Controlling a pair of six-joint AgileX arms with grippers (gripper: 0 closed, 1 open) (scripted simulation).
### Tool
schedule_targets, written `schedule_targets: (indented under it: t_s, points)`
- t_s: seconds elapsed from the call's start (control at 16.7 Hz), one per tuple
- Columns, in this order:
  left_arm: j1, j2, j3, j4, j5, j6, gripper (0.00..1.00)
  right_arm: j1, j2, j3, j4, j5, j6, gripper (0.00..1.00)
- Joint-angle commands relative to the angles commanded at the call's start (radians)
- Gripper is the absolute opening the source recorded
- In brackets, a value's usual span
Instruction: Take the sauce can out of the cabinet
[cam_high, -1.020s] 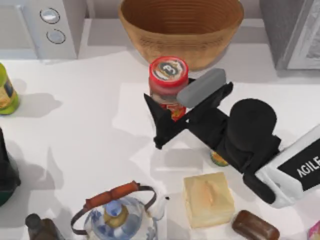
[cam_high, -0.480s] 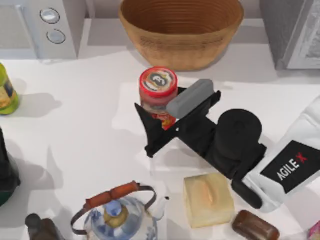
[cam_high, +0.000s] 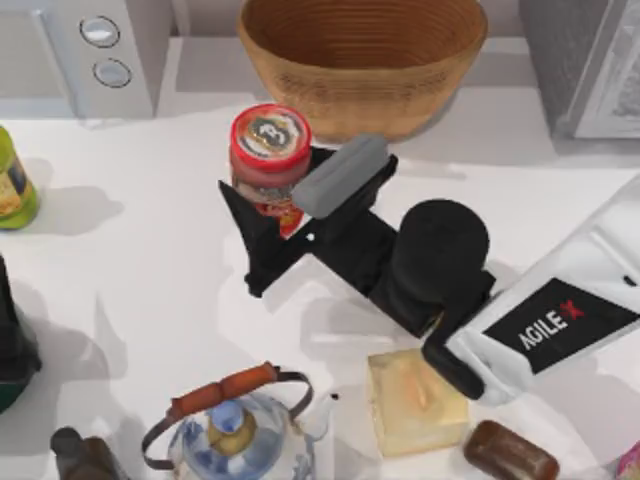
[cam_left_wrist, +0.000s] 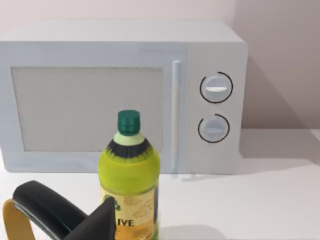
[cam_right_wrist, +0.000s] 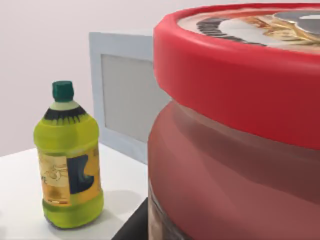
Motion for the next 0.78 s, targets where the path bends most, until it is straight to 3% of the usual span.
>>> schedule_targets:
  t_s: [0.66,0.78]
  points:
    - [0.0,0.0,0.0,0.0,0.0,0.0,1.0,-0.045,0.183,0.158,-0.084,0.03,-0.02,0.0]
    - [0.0,0.0,0.0,0.0,0.0,0.0,1.0,-0.045,0.183,0.158,-0.084,0.03,-0.02,0.15]
